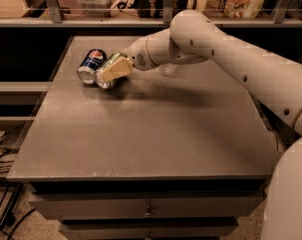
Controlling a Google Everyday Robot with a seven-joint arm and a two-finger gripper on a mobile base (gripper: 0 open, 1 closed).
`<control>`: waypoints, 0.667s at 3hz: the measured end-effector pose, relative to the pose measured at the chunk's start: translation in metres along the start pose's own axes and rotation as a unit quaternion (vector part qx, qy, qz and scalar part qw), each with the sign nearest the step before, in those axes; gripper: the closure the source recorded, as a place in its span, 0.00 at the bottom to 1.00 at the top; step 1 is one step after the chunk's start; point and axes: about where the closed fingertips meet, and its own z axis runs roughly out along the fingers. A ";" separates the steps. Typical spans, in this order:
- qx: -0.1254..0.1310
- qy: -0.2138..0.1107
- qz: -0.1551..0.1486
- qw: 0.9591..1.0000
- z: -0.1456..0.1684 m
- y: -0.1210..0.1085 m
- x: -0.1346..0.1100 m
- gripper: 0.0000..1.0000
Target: Move green can near pepsi can
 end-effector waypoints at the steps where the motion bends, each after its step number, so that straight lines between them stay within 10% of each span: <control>1: -0.002 0.000 0.013 1.000 0.007 -0.004 0.008 0.59; 2: -0.008 -0.004 0.019 1.000 0.011 -0.003 0.011 0.36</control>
Offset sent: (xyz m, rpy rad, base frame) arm 0.0056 -0.0002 -0.0168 0.0412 0.0432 -0.0058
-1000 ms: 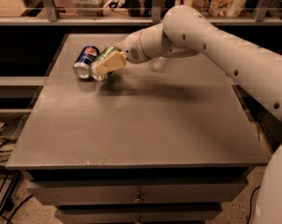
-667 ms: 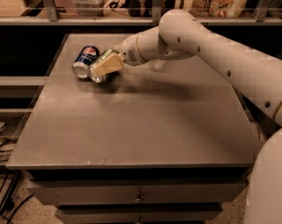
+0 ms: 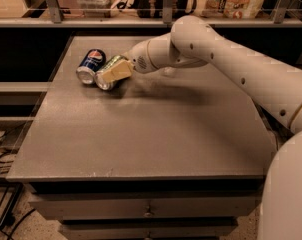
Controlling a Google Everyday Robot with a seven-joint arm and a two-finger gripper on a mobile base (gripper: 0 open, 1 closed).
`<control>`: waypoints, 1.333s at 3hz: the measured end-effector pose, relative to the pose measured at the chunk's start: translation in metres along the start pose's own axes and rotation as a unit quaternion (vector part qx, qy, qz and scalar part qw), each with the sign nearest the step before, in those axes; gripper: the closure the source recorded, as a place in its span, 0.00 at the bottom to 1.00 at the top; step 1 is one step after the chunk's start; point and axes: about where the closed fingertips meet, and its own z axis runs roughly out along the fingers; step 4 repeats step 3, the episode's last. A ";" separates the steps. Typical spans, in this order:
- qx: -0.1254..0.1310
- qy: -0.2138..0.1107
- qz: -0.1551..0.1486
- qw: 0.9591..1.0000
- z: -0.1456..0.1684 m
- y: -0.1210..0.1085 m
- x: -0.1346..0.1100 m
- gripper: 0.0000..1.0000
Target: Move green can near pepsi can
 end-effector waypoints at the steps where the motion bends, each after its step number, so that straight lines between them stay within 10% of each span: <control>1: -0.005 -0.014 0.001 1.000 -0.004 0.004 -0.006 0.13; 4: -0.008 -0.014 0.001 1.000 -0.001 0.006 -0.006 0.00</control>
Offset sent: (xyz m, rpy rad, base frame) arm -0.0034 0.0012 0.0065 0.0258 -0.0049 0.0063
